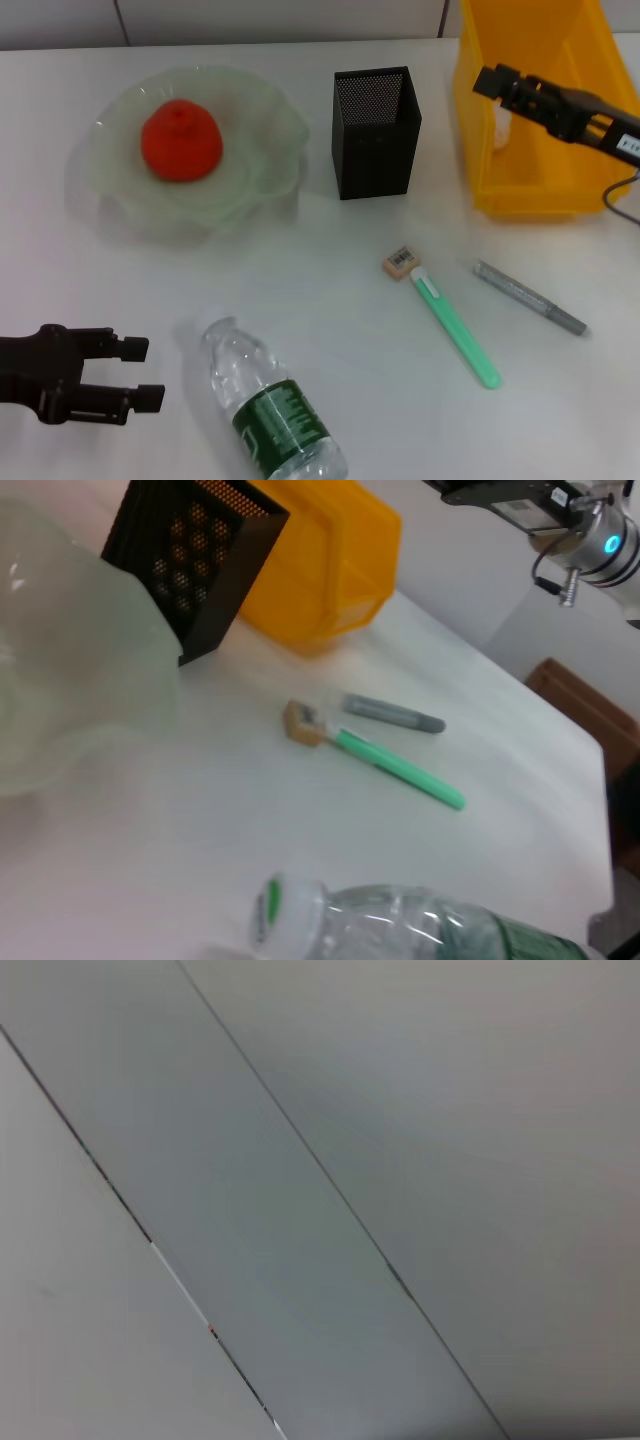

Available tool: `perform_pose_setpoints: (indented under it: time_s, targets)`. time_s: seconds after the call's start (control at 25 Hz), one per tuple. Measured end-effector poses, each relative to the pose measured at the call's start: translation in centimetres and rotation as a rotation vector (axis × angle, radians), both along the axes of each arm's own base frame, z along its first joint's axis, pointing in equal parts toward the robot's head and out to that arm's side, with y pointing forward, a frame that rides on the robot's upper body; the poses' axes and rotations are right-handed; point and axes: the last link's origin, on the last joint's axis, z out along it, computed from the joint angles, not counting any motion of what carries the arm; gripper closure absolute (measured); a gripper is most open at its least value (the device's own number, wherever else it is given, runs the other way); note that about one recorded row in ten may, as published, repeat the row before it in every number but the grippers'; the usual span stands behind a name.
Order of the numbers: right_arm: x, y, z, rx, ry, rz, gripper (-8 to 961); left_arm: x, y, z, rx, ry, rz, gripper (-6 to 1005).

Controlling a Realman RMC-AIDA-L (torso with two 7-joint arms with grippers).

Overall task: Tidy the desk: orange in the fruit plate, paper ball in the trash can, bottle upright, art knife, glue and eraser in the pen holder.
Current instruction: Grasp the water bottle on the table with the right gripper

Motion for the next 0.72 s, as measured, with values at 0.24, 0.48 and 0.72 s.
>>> perform_pose_setpoints:
  time_s: [0.24,0.48,0.72]
  targets:
    - [-2.1,1.3,1.5,-0.12,-0.14,0.084,407,0.5,-0.6,0.0,-0.011,-0.04,-0.084,169]
    - [-8.3,2.7,2.3,-0.408,-0.416,0.159,408,0.8,-0.8,0.1,-0.015,-0.053,-0.124,169]
    - [-14.0,3.7,-0.2,-0.551,-0.725,0.068,409,0.7,-0.8,0.1,-0.007,-0.048,-0.132,169]
